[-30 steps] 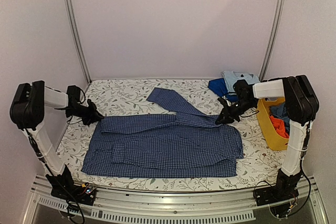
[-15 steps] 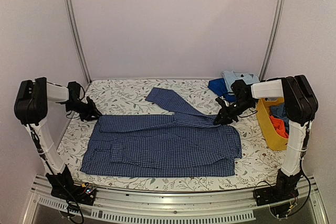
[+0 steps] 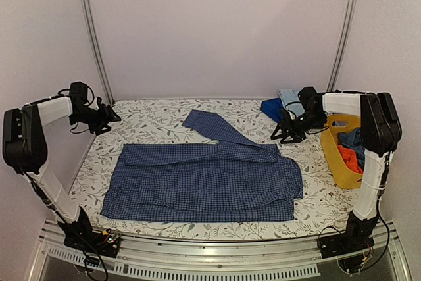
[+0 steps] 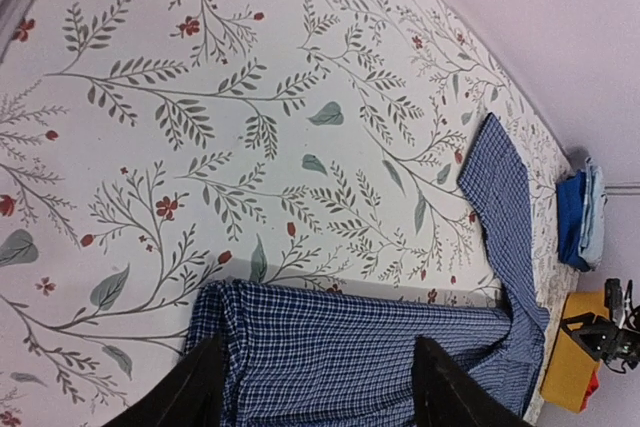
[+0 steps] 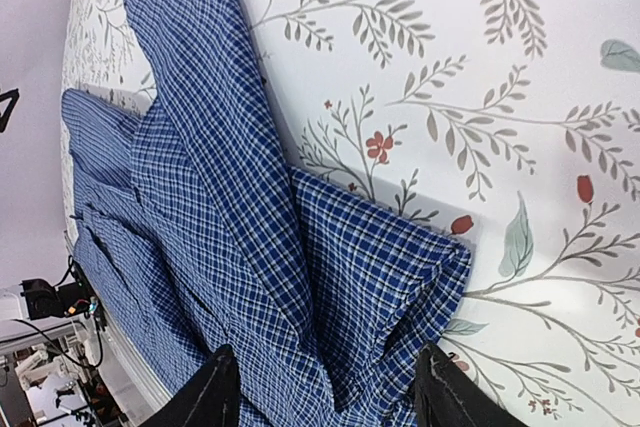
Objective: Fold and stack the mixed laundry pile
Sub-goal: Fold the 1/3-folded T-shirt at the center of the board, then pick up the rectangle-folded T-shirt from the center of the board.
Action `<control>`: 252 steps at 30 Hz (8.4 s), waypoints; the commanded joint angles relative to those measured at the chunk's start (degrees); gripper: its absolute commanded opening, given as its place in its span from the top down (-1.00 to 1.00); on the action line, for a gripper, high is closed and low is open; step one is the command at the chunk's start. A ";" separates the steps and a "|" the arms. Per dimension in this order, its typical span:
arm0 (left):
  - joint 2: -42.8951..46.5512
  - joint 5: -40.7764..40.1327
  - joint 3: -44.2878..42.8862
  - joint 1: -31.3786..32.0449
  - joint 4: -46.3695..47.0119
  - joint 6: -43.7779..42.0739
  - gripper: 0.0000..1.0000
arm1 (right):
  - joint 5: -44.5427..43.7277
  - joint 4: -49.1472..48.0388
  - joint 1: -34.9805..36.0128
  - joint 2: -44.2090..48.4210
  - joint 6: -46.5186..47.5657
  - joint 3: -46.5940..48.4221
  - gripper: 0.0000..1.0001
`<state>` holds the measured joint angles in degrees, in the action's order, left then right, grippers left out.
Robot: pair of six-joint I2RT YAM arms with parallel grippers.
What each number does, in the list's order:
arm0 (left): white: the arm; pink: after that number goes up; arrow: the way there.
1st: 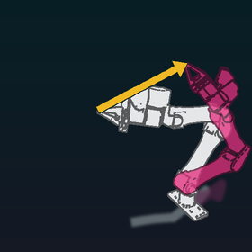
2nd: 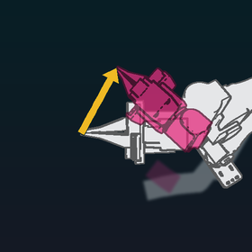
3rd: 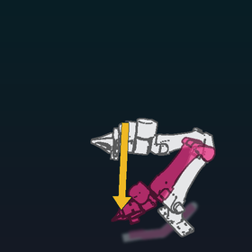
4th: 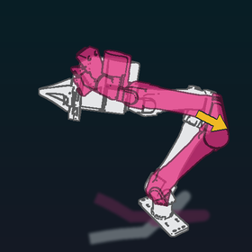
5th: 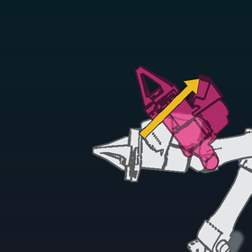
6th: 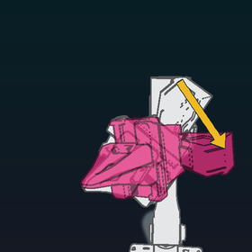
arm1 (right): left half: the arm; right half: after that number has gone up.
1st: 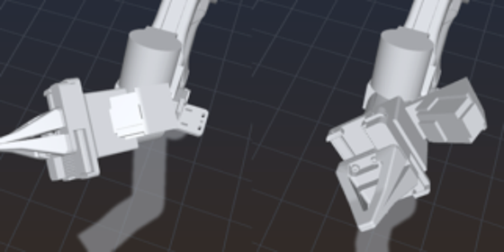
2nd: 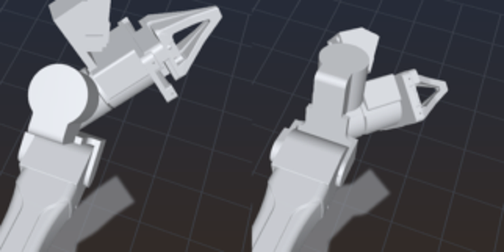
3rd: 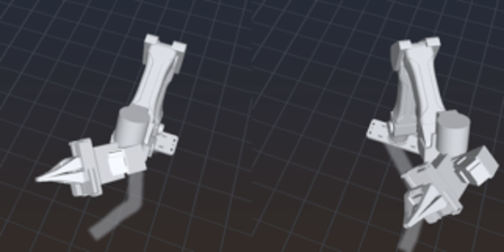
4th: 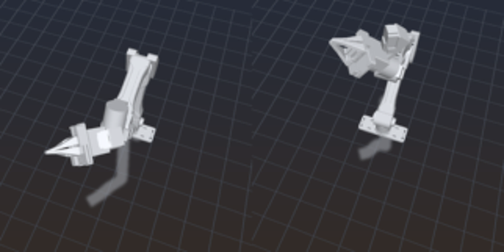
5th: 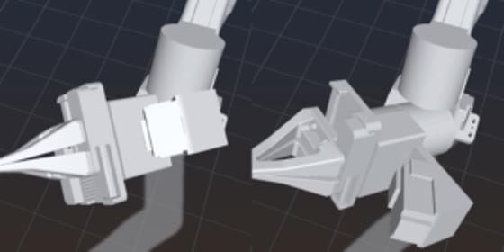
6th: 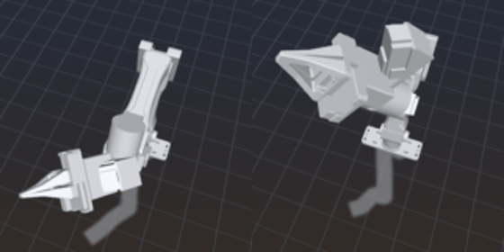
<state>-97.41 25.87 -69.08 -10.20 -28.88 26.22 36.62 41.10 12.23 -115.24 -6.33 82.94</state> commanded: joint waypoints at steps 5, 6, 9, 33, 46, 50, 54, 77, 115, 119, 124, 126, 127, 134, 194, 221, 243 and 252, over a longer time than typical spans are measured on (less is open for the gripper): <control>4.84 1.69 3.53 0.05 -5.21 -1.23 -0.15 | 2.79 1.26 0.31 1.67 0.47 0.31 0.02; 5.27 2.46 4.87 0.41 -5.06 -0.63 -0.13 | 3.10 1.14 0.73 1.75 0.32 0.08 0.03; 5.55 2.60 8.18 2.13 -5.59 0.73 -0.07 | 3.02 0.87 2.42 1.48 0.17 -0.45 0.04; -2.44 0.34 16.11 8.02 -1.53 6.60 0.24 | 0.52 -1.40 4.35 -2.29 0.57 -5.14 0.21; -3.27 0.78 15.55 7.19 -0.96 5.39 0.80 | 1.18 -0.26 4.64 -2.35 1.47 -4.06 0.90; -2.98 0.47 14.41 6.62 -2.22 4.66 1.00 | 0.92 0.57 4.69 -1.95 1.58 -3.38 1.00; -1.40 -0.46 12.50 6.18 -4.39 3.84 1.00 | 0.64 1.47 4.73 -0.81 1.54 -2.43 1.00; -0.14 -1.06 17.42 5.80 -6.91 1.44 1.00 | -0.19 0.66 4.73 -0.95 1.73 -7.64 1.00; 1.09 -2.80 8.39 4.34 -14.08 -1.37 1.00 | -2.51 8.86 4.59 2.71 1.93 -2.33 1.00; 0.98 -2.81 8.18 4.24 -14.44 -1.42 1.00 | -2.34 9.11 4.57 3.41 2.02 -2.96 1.00; -0.09 -3.21 10.72 4.31 -12.53 -1.53 1.00 | -1.32 7.22 4.69 2.41 1.99 -6.15 1.00; -0.44 -2.97 11.97 4.22 -11.65 -1.39 1.00 | -1.44 6.69 4.68 2.02 1.93 -6.91 1.00; -0.63 -2.75 12.66 4.31 -11.24 -1.61 1.00 | -1.24 6.49 4.68 1.35 2.13 -7.18 1.00; 5.57 1.34 9.38 5.99 -10.43 -6.35 -0.06 | -4.63 10.48 4.62 2.79 3.71 -3.64 0.29; 7.60 -8.61 -0.62 20.50 4.90 -2.26 -0.99 | -29.09 -14.40 28.46 -32.17 1.48 50.65 -0.67; 4.40 -8.69 -3.74 19.17 1.85 -4.45 -0.99 | -43.51 -14.72 31.10 -43.80 13.07 50.62 0.47; 17.83 -6.66 0.09 20.44 15.43 -12.06 -0.99 | -0.45 -18.30 25.12 -11.73 14.65 31.00 1.00; 28.32 -1.33 13.94 30.06 26.30 -19.21 -0.99 | 10.64 -19.29 22.74 -2.81 12.21 21.37 1.00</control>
<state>-72.69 24.80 -60.07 12.40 -8.47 12.97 38.92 22.46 36.25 -120.86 7.64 107.09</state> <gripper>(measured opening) 0.996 0.007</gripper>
